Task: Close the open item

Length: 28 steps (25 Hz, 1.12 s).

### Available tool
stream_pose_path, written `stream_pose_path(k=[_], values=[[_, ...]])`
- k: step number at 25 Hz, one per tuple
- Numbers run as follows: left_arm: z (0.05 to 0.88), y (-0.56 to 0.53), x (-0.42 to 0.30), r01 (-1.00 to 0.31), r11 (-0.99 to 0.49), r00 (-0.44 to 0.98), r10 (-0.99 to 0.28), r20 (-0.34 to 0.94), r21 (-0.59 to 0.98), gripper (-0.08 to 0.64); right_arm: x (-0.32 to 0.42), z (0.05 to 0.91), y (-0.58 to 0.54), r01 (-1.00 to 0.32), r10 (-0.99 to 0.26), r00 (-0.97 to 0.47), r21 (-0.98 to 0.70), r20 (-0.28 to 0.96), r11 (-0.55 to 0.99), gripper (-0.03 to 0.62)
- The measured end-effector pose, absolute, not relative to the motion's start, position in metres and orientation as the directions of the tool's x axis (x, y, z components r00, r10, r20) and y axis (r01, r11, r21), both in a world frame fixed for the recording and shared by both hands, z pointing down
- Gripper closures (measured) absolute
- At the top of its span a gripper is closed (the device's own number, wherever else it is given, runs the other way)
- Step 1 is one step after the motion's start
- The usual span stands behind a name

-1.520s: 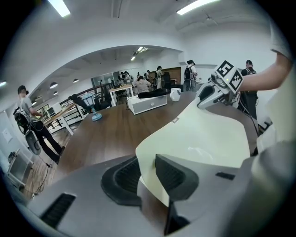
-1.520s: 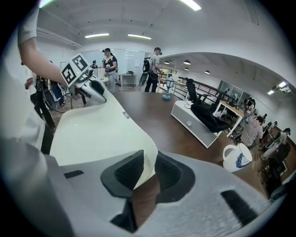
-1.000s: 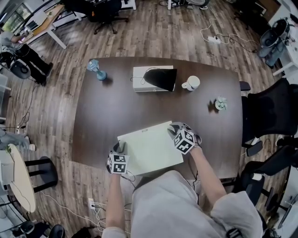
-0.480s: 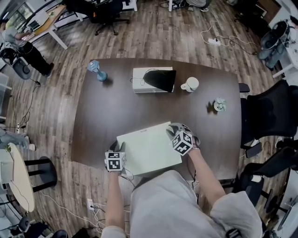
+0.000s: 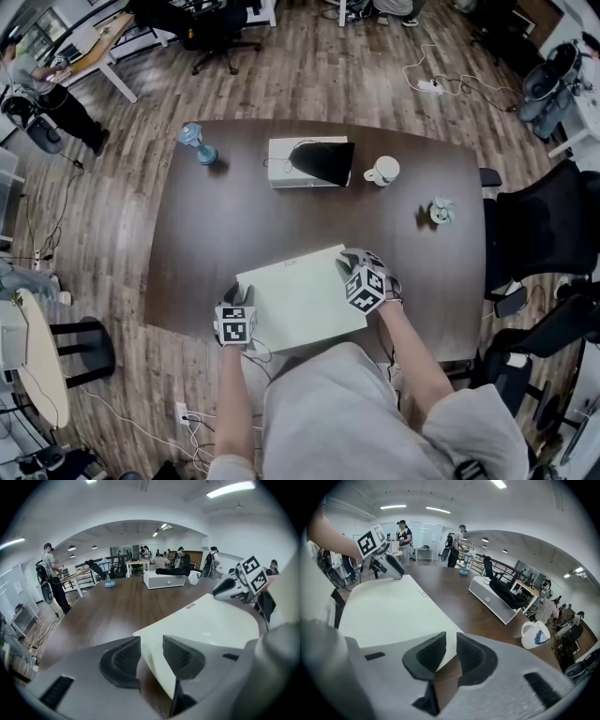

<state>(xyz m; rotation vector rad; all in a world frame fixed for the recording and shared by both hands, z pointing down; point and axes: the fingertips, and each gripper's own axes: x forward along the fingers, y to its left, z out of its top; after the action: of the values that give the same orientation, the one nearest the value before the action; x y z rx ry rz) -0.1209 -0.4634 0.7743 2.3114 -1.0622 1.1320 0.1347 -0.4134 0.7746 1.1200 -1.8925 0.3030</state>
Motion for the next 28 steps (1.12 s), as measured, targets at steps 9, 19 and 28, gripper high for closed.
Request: stream_pose_path(k=[9, 19, 28], values=[[0.762, -0.460, -0.130, -0.779, -0.626, 0.419, -0.479, 0.771, 0.034, 0.422, 0.132, 0.753, -0.409, -0.870, -0.596, -0.252, 0.091, 0.763, 0.484, 0.474], [0.742, -0.435, -0.147, -0.797, -0.603, 0.447, -0.531, 0.720, 0.050, 0.422, 0.117, 0.737, -0.381, -0.884, -0.630, -0.258, 0.084, 0.733, 0.460, 0.474], [0.719, -0.399, -0.154, -0.827, -0.555, 0.465, -0.588, 0.662, 0.089, 0.422, 0.094, 0.720, -0.350, -0.880, -0.648, -0.277, 0.082, 0.709, 0.467, 0.474]])
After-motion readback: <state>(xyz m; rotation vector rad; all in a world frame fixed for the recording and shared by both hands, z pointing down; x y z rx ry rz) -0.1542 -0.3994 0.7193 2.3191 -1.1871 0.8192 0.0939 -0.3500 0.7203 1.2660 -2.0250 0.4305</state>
